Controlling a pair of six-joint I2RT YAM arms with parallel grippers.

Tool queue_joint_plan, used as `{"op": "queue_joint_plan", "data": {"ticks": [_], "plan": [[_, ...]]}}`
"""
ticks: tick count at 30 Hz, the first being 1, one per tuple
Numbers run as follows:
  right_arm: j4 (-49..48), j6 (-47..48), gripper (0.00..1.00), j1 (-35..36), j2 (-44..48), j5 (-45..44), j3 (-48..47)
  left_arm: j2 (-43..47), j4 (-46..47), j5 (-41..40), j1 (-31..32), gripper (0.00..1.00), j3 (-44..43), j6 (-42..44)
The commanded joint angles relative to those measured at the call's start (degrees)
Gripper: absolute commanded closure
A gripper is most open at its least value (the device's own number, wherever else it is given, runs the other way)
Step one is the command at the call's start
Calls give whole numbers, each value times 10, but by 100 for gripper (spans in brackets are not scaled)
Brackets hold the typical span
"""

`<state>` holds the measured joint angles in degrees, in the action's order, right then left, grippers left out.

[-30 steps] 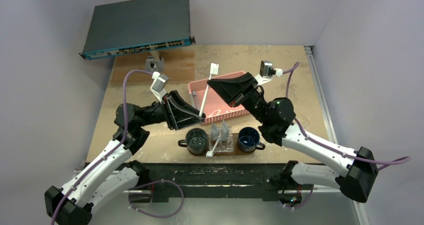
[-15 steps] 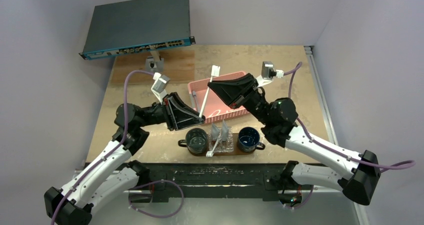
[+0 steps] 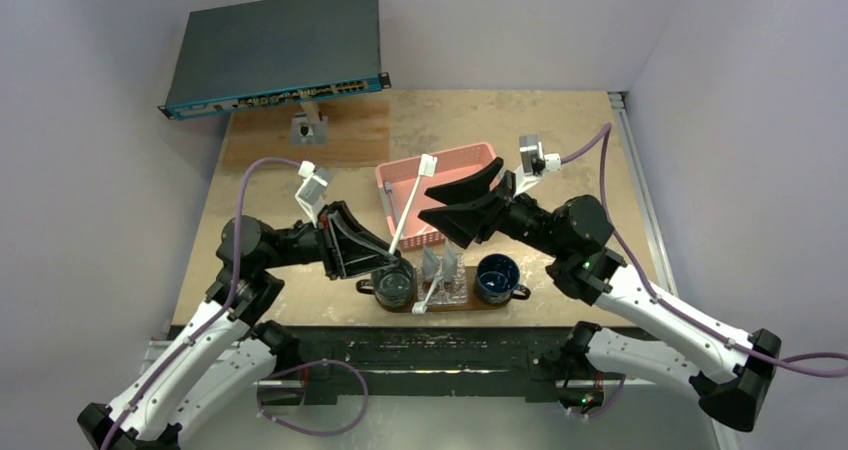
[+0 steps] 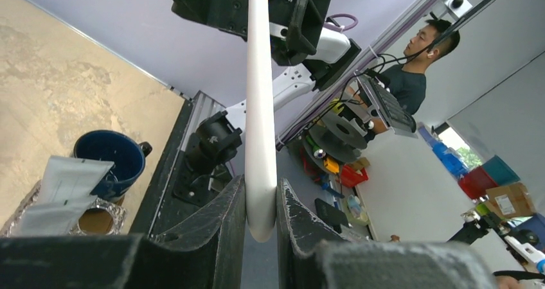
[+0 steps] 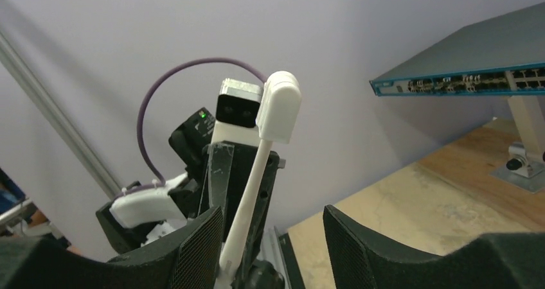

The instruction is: Prepare toiletry sets of a toothbrush and toothpaste on the tray

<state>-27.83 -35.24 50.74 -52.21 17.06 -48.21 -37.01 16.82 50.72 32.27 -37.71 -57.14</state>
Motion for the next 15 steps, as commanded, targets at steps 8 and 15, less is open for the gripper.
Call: {"op": "queue_joint_plan", "data": {"ticks": [8, 15], "plan": [[146, 40, 32, -103, 15, 237, -65, 70, -290, 14, -2, 100, -59, 164], [175, 55, 29, -104, 10, 311, -75, 91, -395, 35, -2, 100, -78, 215]]}}
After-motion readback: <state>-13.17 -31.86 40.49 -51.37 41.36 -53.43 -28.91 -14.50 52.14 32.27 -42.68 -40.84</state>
